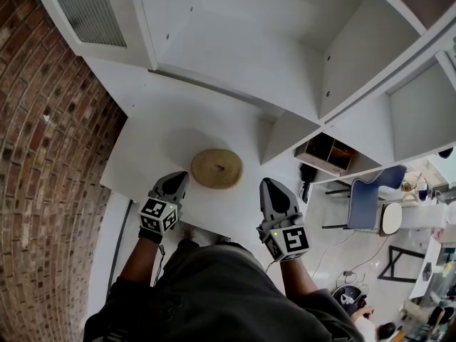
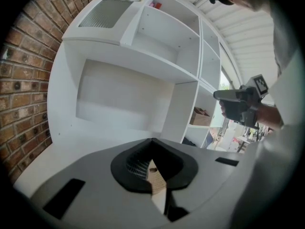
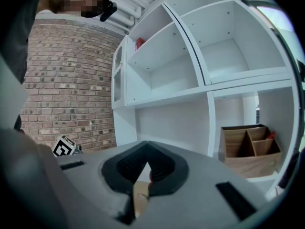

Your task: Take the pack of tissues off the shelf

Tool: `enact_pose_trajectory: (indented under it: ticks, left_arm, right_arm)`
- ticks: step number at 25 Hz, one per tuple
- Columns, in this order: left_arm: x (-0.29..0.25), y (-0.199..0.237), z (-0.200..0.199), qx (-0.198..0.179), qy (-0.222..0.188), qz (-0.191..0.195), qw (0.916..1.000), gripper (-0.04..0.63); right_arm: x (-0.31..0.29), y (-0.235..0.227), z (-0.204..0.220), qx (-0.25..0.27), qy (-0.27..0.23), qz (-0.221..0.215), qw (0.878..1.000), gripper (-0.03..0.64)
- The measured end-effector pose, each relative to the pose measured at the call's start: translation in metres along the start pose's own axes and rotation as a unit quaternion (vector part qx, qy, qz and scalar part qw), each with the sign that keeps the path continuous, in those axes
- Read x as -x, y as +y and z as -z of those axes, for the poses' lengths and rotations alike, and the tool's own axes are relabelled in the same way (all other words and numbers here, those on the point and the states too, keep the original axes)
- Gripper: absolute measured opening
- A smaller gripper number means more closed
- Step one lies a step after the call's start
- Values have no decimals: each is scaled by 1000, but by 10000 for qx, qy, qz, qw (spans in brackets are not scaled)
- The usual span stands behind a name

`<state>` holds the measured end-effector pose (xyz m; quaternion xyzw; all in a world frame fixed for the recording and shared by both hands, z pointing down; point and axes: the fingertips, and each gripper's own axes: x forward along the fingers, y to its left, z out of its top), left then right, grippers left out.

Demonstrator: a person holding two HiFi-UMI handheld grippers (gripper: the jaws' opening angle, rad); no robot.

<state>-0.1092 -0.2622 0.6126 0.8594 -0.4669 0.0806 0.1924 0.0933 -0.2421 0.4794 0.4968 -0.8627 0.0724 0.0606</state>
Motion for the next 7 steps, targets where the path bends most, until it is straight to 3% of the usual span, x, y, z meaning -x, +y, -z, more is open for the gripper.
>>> enact_pose_trajectory:
  ticks: [7]
  left_arm:
    - [0, 1, 1, 35, 8, -39, 10000, 2]
  right_arm:
    - [1, 1, -2, -45, 10, 14, 10000, -1]
